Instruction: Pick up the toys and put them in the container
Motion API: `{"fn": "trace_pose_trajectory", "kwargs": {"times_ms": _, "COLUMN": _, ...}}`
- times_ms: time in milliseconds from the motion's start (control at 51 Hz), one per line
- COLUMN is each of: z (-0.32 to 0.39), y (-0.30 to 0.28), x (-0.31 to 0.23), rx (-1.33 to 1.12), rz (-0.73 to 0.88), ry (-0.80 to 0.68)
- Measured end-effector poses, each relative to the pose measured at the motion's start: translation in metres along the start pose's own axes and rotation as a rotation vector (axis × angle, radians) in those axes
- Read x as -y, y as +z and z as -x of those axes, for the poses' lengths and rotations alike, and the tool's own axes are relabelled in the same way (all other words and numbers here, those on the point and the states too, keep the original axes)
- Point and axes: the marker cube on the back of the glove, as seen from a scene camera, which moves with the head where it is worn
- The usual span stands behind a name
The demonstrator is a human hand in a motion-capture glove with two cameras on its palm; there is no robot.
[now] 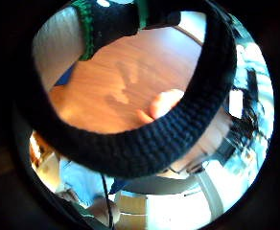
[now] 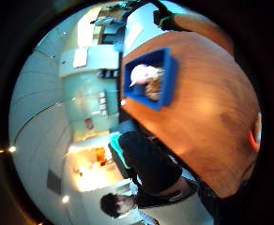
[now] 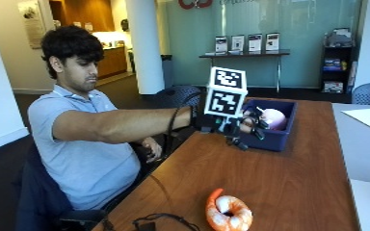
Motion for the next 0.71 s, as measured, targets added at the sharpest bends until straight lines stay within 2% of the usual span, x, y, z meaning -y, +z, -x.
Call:
{"fn": "trace_pose_trajectory", "kwargs": {"times_ms": 137, "z": -0.071, "y": 0.030, "x": -0.026, "rx": -0.403, "rz": -0.127, "ry": 0.248}}
{"fn": "trace_pose_trajectory", "kwargs": {"times_ms": 275, "z": -0.121, "y": 0.063, "x": -0.028, "rx": -0.382, "rz": -0.112, "ry": 0.368}}
{"fn": "trace_pose_trajectory", "kwargs": {"times_ms": 491, "z": -0.163, "y": 0.123, "x": -0.009, "rx": -0.344, "rz": 0.011, "ry": 0.387}}
{"fn": "trace_pose_trajectory", "kwargs": {"times_ms": 706, "z": -0.172, "y": 0.135, "x": -0.005, "rx": -0.373, "rz": -0.187, "ry": 0.285}}
